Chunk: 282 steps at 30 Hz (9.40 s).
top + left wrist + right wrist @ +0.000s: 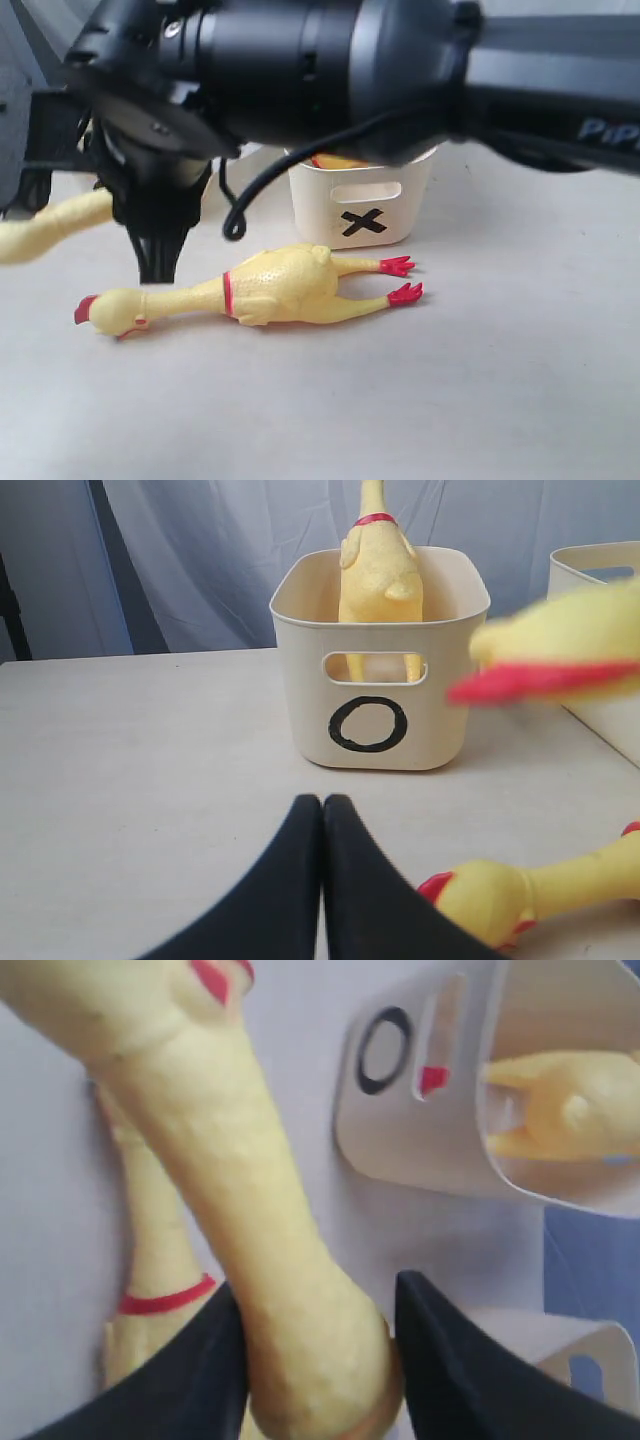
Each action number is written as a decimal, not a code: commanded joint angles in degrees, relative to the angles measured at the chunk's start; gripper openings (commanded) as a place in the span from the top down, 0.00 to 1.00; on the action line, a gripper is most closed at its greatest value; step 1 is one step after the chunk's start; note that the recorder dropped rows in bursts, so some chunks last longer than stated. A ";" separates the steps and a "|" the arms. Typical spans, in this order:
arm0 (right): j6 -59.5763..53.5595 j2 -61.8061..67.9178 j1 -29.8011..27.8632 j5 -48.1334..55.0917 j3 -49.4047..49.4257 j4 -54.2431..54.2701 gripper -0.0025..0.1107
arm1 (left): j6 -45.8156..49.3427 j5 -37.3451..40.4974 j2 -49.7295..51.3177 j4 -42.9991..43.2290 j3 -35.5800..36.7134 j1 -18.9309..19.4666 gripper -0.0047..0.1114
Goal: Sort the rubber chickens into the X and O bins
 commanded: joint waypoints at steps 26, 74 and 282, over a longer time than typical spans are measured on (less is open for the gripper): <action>61.63 3.81 -28.58 -30.87 0.17 -2.60 0.75 | -0.12 -0.39 -0.19 0.00 -0.43 -0.65 0.96; -18.02 7.22 -14.09 12.02 0.28 28.80 0.55 | -0.12 -0.39 -0.19 0.00 -0.43 -0.65 0.96; 20.34 -94.50 -45.24 5.15 16.25 6.09 0.99 | -0.12 -0.39 -0.19 0.00 -0.43 -0.65 0.96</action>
